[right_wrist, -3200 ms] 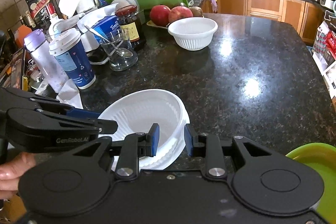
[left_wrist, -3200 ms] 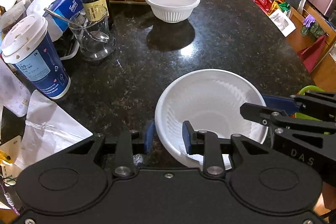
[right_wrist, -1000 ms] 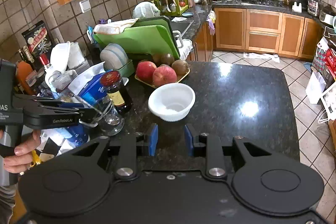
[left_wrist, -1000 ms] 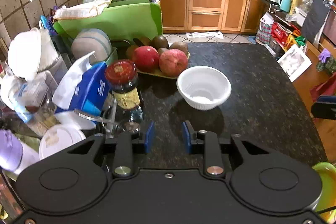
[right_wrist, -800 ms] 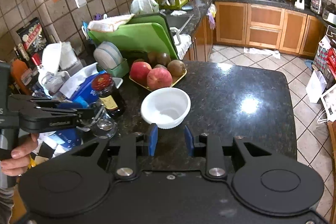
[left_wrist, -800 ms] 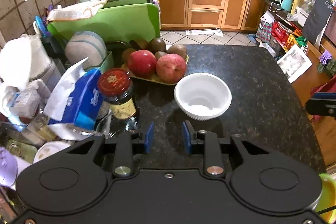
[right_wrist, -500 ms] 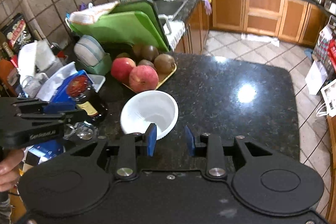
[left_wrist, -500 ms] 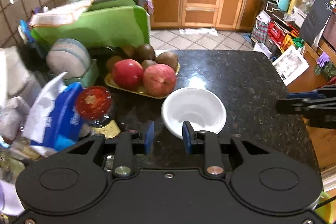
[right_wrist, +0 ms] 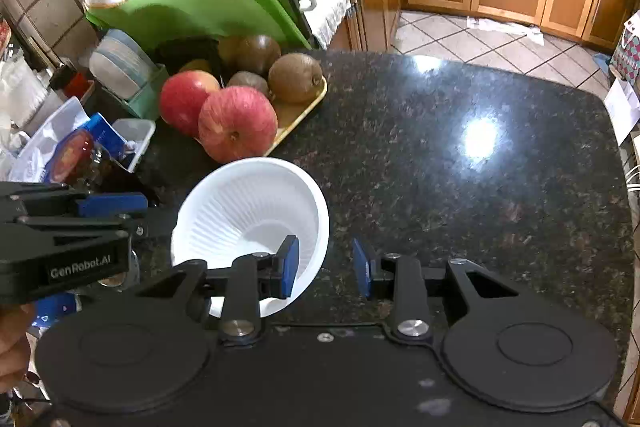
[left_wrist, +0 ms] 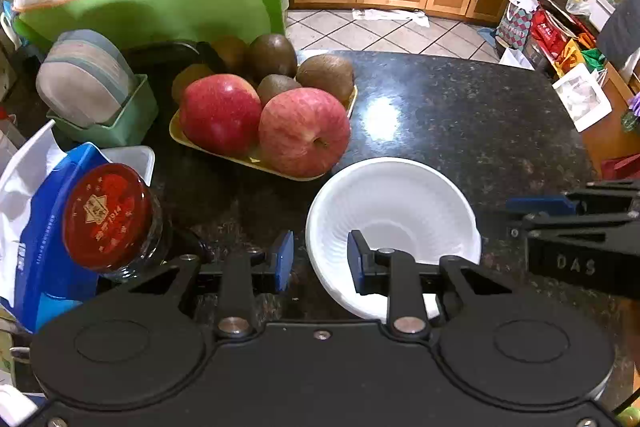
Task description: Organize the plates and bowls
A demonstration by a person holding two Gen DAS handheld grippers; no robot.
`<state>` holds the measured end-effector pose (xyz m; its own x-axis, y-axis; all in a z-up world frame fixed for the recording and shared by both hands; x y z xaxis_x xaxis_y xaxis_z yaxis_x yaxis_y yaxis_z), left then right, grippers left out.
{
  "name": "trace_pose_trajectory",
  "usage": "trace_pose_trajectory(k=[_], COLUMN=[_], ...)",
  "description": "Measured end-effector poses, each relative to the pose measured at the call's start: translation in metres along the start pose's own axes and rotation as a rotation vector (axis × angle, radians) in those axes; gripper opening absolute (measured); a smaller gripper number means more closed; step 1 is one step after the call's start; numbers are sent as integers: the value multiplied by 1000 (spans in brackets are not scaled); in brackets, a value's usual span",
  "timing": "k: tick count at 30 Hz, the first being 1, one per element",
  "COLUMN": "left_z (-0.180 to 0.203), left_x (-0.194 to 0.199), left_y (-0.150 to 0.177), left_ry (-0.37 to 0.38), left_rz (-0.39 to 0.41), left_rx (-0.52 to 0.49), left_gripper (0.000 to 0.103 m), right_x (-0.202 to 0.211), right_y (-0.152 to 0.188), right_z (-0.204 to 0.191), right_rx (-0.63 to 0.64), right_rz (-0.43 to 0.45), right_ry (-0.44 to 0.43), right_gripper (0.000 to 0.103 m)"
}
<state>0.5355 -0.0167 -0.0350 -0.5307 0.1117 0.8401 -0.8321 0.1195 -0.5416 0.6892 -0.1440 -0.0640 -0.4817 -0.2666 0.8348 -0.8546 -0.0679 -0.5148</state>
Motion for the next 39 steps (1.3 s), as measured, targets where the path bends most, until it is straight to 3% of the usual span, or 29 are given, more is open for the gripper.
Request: trace_pose_trajectory(k=[12,22,24,28,39], left_z=[1,6,7,7,8], left_x=[-20,-38,-41,-47,-17], left_y=[0,1,0,2,13], left_ry=[26,4,-1,4,10], left_rz=[-25,-26,-24,-34,-1], left_rx=[20,22,21,40,41], left_gripper=[38,37,37,37,33], right_x=[-23,-26,-30,-34,3], right_y=[14,16,16,19,29], right_z=[-4,-10,-11,-12,-19], right_rx=[17,52,54,58,51], right_rz=[-37,2,1,13,71], right_ry=[23,58,63,69,58], right_gripper=[32,32,24,17,17])
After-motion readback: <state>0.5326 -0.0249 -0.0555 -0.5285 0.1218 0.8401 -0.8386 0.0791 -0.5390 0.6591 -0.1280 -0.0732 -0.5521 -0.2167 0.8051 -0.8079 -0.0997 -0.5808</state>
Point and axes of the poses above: each gripper's, at about its wrist camera, not at the fingertips, and x roughly against the way its jaws point, z to its right, y to its underside, the point moved 5 cm from there along -x, roughly the way its jaws point, and after that the axes turned 3 degrees about z, right-handed, at the moved point
